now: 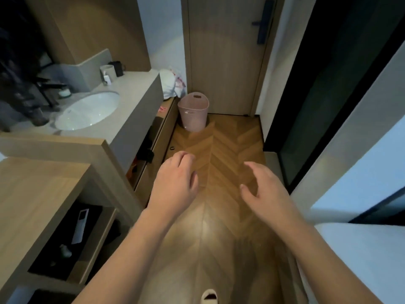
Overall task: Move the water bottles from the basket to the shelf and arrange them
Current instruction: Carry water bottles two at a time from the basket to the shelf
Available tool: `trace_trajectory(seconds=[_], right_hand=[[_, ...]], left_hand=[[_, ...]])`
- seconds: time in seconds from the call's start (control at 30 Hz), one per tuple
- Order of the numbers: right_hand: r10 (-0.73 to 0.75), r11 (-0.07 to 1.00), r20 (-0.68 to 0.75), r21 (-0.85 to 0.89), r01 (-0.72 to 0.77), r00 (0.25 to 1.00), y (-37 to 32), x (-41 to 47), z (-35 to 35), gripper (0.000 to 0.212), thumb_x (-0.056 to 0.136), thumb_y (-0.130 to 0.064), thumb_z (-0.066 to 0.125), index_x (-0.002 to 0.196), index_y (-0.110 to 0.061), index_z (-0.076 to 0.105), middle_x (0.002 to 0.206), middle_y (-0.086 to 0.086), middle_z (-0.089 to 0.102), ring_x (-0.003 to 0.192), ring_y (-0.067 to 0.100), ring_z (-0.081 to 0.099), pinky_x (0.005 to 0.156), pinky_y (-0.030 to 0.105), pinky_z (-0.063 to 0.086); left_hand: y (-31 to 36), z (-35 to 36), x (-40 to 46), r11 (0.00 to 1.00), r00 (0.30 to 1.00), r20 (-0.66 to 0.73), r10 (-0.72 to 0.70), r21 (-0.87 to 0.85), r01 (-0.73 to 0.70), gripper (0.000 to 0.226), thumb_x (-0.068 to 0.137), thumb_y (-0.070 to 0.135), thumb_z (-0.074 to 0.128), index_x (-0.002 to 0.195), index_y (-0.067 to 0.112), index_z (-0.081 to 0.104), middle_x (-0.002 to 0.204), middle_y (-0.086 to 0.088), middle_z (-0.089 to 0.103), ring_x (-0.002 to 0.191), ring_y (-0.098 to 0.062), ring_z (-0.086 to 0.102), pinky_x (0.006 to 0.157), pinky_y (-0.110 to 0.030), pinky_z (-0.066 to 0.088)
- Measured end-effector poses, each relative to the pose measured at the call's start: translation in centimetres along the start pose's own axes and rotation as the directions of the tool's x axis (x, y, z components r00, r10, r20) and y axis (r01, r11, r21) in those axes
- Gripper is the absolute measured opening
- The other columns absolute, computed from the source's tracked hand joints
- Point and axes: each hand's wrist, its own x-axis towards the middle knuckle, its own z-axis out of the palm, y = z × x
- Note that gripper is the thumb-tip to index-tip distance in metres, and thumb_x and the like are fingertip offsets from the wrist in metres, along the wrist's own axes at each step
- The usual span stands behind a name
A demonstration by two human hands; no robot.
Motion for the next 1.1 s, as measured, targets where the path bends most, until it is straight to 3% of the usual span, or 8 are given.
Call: trace_trajectory(seconds=[0.17, 0.3, 0.5, 0.83, 1.1], right_hand=[[0.072, 0.997, -0.076, 0.031, -0.070, 0.995, 4.8, 12.9, -3.2, 0.059, 0.094, -0.039, 0.057, 0.148, -0.030, 0.035, 0.149, -0.007, 0.040, 0.131, 0.013, 0.046, 0.110, 0.041, 0.042], [0.103, 0.992, -0.011, 0.071, -0.102, 0.995, 9.3, 22.9, -2.5, 0.060, 0.095, -0.038, 0.057, 0.149, -0.034, 0.030, 0.150, -0.009, 0.039, 0.132, 0.010, 0.043, 0.109, 0.039, 0.042], [0.025, 0.995, -0.007, 0.096, -0.024, 1.000, 14.1, 42.6, -3.9, 0.057, 0.096, -0.031, 0.054, 0.149, -0.030, 0.032, 0.150, -0.007, 0.038, 0.136, 0.013, 0.037, 0.113, 0.034, 0.034], [-0.112, 0.992, 0.097, 0.065, 0.106, 0.989, 16.7, 71.9, -4.4, 0.057, 0.094, -0.033, 0.055, 0.148, -0.030, 0.033, 0.150, -0.007, 0.039, 0.129, 0.015, 0.046, 0.106, 0.038, 0.044], [-0.021, 1.000, 0.119, 0.009, 0.020, 0.993, 22.8, 94.0, -4.5, 0.058, 0.095, -0.036, 0.055, 0.148, -0.031, 0.033, 0.150, -0.006, 0.039, 0.134, 0.013, 0.041, 0.110, 0.037, 0.040]], left_hand=[[2.3, 3.9, 15.7, 0.996, 0.998, 0.005, 0.064, -0.065, -0.064, 0.042, 0.094, 0.028, 0.055, 0.134, 0.016, 0.051, 0.134, -0.003, 0.052, 0.122, -0.020, 0.051, 0.106, -0.037, 0.044], [2.5, 9.4, 25.2, 0.990, 0.994, 0.060, 0.089, -0.116, -0.082, 0.042, 0.094, 0.028, 0.056, 0.134, 0.018, 0.052, 0.134, 0.000, 0.052, 0.121, -0.016, 0.051, 0.105, -0.035, 0.045], [-0.1, 16.1, 41.3, 0.998, 0.998, 0.059, -0.004, -0.060, 0.007, 0.037, 0.095, 0.032, 0.054, 0.130, 0.020, 0.054, 0.131, 0.003, 0.052, 0.116, -0.014, 0.053, 0.096, -0.025, 0.041], [-5.2, 22.8, 65.3, 0.986, 0.987, 0.024, -0.159, -0.053, 0.160, 0.036, 0.095, 0.030, 0.052, 0.129, 0.017, 0.054, 0.131, -0.001, 0.053, 0.116, -0.018, 0.054, 0.098, -0.033, 0.046], [-7.9, 32.2, 89.1, 0.985, 0.992, 0.050, -0.119, -0.123, 0.124, 0.034, 0.095, 0.027, 0.053, 0.127, 0.015, 0.055, 0.127, -0.004, 0.056, 0.114, -0.021, 0.056, 0.096, -0.034, 0.046]])
